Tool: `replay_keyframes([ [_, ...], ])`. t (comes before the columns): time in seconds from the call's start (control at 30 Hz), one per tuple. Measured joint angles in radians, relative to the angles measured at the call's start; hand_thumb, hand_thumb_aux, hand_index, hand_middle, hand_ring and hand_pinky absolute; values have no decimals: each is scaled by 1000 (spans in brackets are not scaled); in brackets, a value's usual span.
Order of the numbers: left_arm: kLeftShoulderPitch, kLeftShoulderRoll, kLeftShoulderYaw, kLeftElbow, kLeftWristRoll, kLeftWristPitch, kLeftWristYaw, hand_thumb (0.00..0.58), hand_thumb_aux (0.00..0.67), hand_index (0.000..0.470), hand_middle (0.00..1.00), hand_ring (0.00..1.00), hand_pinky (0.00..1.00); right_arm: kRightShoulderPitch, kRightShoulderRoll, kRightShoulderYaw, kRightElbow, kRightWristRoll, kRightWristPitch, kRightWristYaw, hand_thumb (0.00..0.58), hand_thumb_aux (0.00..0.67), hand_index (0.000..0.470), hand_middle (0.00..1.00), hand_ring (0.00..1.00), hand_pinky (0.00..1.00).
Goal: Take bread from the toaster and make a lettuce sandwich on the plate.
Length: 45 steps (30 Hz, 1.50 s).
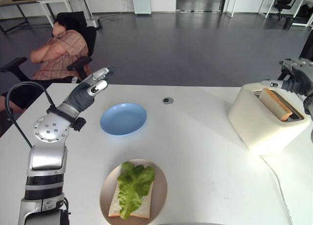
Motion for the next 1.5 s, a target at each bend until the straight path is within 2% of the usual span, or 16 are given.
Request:
replay_keyframes([
  [0.07, 10, 1, 6, -3, -1, -1, 0, 0, 0, 0, 0, 0, 0, 21, -8, 2, 9, 18, 18, 52, 0, 0, 0, 0, 0, 0],
  [0.1, 17, 1, 7, -3, -1, -1, -1, 0, 0, 0, 0, 0, 0, 37, -15, 2, 12, 20, 29, 73, 164, 102, 72, 0, 0, 0],
  [0.13, 22, 1, 8, -3, -1, -1, -2, 0, 0, 0, 0, 0, 0, 56, -20, 2, 18, 23, 41, 93, 462, 368, 258, 0, 0, 0],
  [0.17, 22, 2, 8, -3, -1, -1, -3, 0, 0, 0, 0, 0, 0, 64, -23, 2, 20, 30, 47, 109, 578, 636, 446, 0, 0, 0],
  [0.2, 22, 3, 8, -3, -1, -2, -4, 0, 0, 0, 0, 0, 0, 66, -25, 2, 20, 38, 49, 120, 580, 670, 470, 0, 0, 0],
  [0.4, 22, 6, 9, -2, -2, -8, -8, 0, 0, 0, 0, 0, 0, 74, -29, 9, -22, 96, 33, 162, 580, 670, 470, 0, 0, 0],
  [0.53, 22, 6, 8, 0, -3, -8, -20, 0, 0, 0, 0, 0, 0, 66, 10, 3, -27, 144, -14, 105, 580, 670, 470, 0, 0, 0],
  [0.67, 28, 6, 8, -1, -3, -7, -22, 0, 0, 0, 0, 0, 0, -28, 67, -40, -3, 160, -97, -102, 580, 670, 470, 0, 0, 0],
  [0.73, 29, 5, 6, -3, -3, -7, -22, 0, 0, 0, 0, 0, 0, -143, 121, -123, -27, 260, -180, -234, 580, 670, 470, 0, 0, 0],
  [0.83, 32, 5, 4, -8, -3, -4, -23, 0, 0, 0, 0, 0, 0, -179, 225, -141, -99, 502, -215, -146, 580, 670, 470, 0, 0, 0],
  [0.9, 32, 4, 0, -10, -3, -1, -24, 0, 0, 0, 0, 0, 0, -158, 285, -113, -150, 641, -193, -59, 580, 670, 470, 0, 0, 0],
  [1.0, 32, 3, -6, -13, -5, 4, -25, 0, 0, 0, 0, 0, 0, -99, 375, -32, -275, 863, -104, 90, 580, 670, 470, 0, 0, 0],
  [1.13, 33, 3, -5, -29, -9, 15, -24, 0, 0, 0, 0, 0, 0, -44, 444, 85, -370, 1041, 77, 201, 580, 670, 470, 0, 0, 0],
  [1.27, 38, 3, -3, -35, -12, 29, -23, 0, 0, 0, 0, 0, 0, 26, 499, 254, -386, 1083, 210, 257, 580, 670, 470, 0, 0, 0],
  [1.5, 38, 3, -3, -37, -12, 40, -22, 0, 0, 0, 0, 0, 0, 77, 602, 490, -354, 1022, 239, 248, 580, 670, 470, 0, 0, 0],
])
